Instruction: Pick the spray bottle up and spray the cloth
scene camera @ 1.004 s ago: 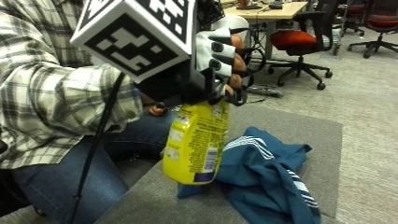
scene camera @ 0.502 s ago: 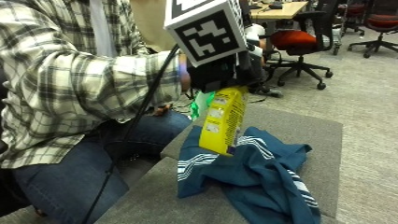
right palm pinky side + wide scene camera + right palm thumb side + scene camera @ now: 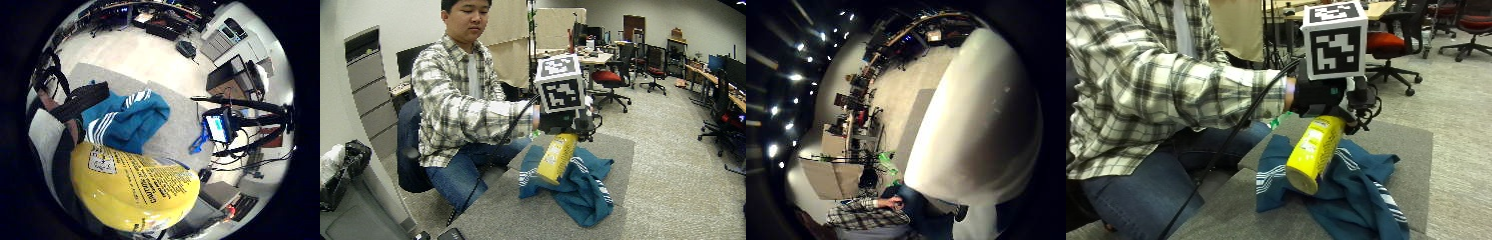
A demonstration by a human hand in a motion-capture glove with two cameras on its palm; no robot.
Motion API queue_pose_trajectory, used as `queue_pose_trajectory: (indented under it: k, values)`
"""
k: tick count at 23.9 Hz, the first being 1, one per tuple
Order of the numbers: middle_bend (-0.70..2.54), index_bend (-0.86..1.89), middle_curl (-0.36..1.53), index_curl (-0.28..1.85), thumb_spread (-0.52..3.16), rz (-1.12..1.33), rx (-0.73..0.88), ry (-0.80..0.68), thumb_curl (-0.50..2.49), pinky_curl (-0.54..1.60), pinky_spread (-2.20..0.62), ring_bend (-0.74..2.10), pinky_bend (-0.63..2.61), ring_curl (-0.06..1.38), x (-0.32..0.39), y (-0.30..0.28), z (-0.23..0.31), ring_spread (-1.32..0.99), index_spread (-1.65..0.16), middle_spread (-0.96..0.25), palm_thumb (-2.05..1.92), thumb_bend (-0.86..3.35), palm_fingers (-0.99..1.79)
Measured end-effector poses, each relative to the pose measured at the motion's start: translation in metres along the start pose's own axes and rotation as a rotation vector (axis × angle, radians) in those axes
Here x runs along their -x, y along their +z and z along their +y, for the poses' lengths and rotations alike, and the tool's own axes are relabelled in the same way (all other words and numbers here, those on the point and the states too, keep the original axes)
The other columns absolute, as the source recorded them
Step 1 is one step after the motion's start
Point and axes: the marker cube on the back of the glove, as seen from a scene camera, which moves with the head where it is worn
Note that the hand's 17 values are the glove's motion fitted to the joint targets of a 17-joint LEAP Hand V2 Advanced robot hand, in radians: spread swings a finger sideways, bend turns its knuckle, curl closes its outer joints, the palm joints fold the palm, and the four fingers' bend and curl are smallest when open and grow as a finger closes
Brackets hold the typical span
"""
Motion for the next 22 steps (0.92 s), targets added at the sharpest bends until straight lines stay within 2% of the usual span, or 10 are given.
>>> queue_pose_trajectory:
  k: [11,22]
  values:
    - [0.49,0.2,0.52,0.59,0.04,0.356,0.168,-0.058,0.78,0.36,-0.16,0.56,0.45,0.48,0.007,0.026,-0.003,-0.23,-0.29,-0.19,1.05,-0.03,1.28]
    - [0.49,0.2,0.52,0.59,0.03,0.547,0.247,-0.113,0.78,0.36,-0.16,0.55,0.45,0.47,0.015,0.049,0.001,-0.23,-0.29,-0.19,1.04,-0.03,1.29]
